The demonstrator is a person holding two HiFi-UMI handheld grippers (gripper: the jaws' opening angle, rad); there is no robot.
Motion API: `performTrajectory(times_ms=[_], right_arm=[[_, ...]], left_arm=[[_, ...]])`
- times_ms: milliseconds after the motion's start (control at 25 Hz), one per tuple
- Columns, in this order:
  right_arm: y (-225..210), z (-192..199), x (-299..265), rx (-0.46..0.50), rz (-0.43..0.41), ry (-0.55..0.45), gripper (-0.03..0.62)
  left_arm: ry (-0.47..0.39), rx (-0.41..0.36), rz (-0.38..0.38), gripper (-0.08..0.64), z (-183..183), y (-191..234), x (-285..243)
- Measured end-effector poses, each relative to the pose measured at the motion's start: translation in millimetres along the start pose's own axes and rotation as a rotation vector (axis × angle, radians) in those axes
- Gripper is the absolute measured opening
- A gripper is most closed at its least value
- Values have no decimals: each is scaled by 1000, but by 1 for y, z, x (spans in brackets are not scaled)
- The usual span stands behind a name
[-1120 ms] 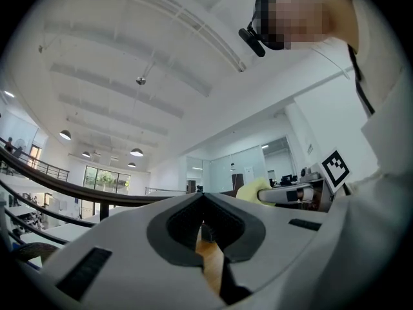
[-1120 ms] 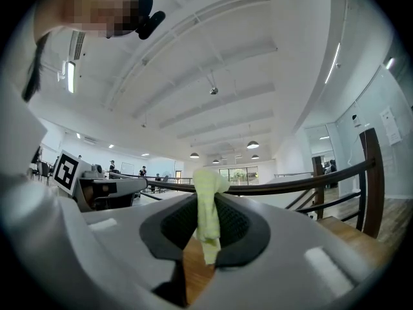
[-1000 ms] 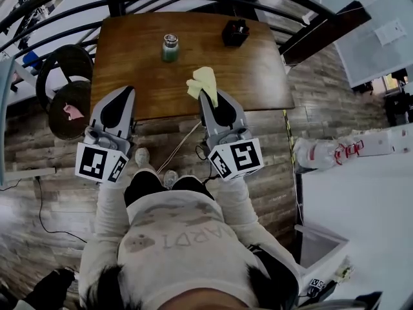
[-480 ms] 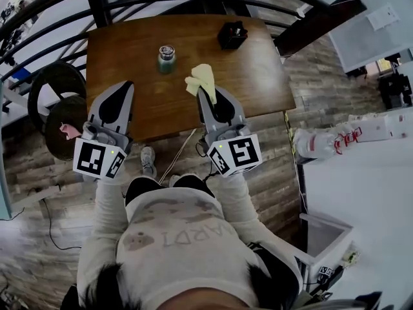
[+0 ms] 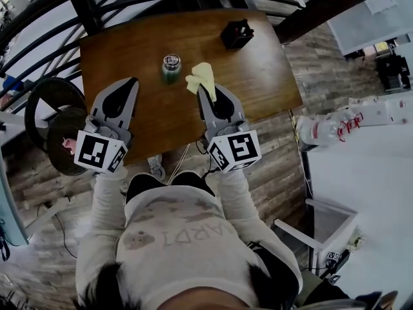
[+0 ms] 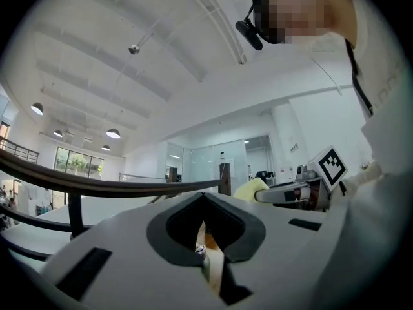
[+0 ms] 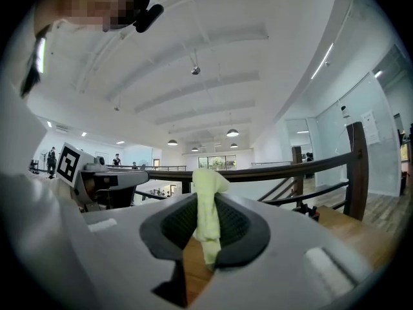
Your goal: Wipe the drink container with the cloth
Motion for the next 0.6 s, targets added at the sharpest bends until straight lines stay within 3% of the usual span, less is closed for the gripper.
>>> performTrajectory(times_ms=[440, 600], right_arm=[[-20, 55, -15, -31, 84, 97, 69], [-28, 75, -14, -56, 110, 139, 69]], left_arm=[[149, 85, 176, 5, 72, 25, -47], [231, 81, 246, 5, 99, 23, -64]])
Point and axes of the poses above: the fingertips, and each gripper's own axes: x backward along the fingers, y to its left, z out of its underside, the point moved 6 cm from there along x, backward along the fingers, and after that the axes turned 15 degrees about -y, right-handed, at the moved point
